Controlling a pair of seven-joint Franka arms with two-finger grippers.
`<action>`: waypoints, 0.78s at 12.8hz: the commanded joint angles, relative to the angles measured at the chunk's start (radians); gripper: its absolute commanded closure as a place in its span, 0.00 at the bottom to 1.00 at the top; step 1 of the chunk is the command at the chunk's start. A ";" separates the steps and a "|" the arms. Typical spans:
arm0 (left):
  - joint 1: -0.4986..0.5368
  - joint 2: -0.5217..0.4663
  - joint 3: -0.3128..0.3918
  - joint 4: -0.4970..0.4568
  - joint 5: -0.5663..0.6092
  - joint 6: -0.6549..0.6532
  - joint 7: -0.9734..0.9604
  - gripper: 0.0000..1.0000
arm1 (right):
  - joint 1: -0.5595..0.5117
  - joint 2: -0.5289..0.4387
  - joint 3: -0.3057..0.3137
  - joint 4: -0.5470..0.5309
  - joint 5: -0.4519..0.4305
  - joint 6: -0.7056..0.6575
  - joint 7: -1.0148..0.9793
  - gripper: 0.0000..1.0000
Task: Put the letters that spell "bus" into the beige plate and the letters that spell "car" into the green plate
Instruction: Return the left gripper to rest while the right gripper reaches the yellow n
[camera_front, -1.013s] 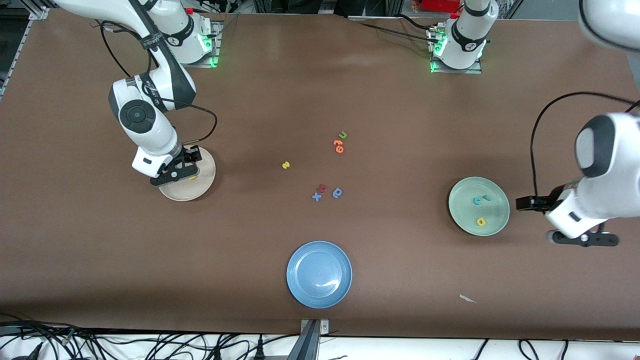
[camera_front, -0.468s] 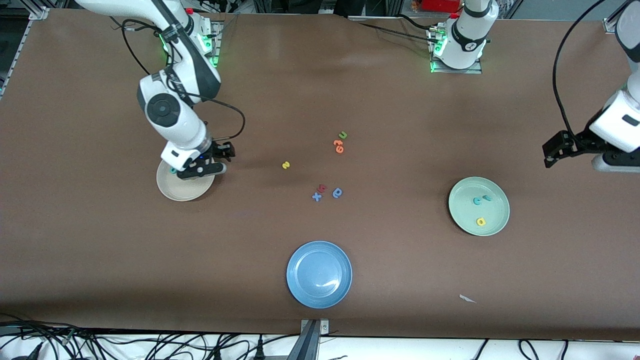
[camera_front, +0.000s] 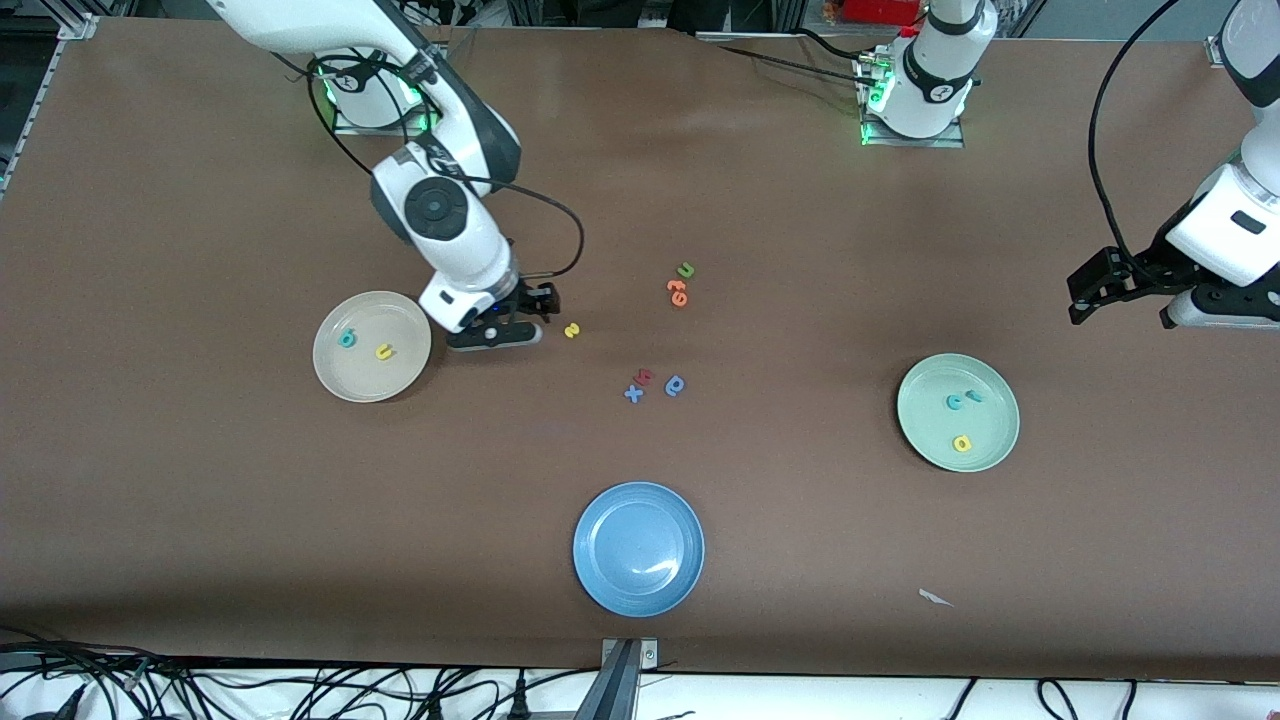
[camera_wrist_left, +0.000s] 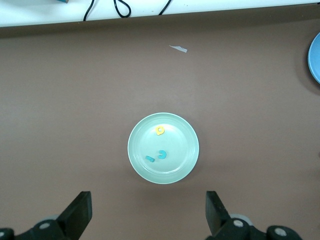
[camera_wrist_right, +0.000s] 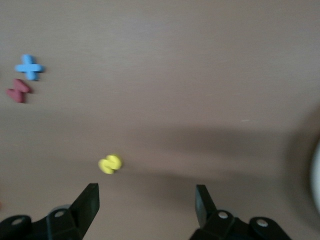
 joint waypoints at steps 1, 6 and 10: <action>0.006 0.019 0.002 0.002 -0.023 -0.005 0.001 0.00 | 0.039 0.076 -0.015 0.038 -0.067 0.060 0.100 0.14; 0.024 0.013 0.005 0.008 -0.021 -0.030 0.005 0.00 | 0.103 0.180 -0.015 0.093 -0.262 0.085 0.316 0.14; 0.023 0.013 0.002 0.006 -0.021 -0.039 0.005 0.00 | 0.115 0.220 -0.015 0.103 -0.339 0.109 0.393 0.14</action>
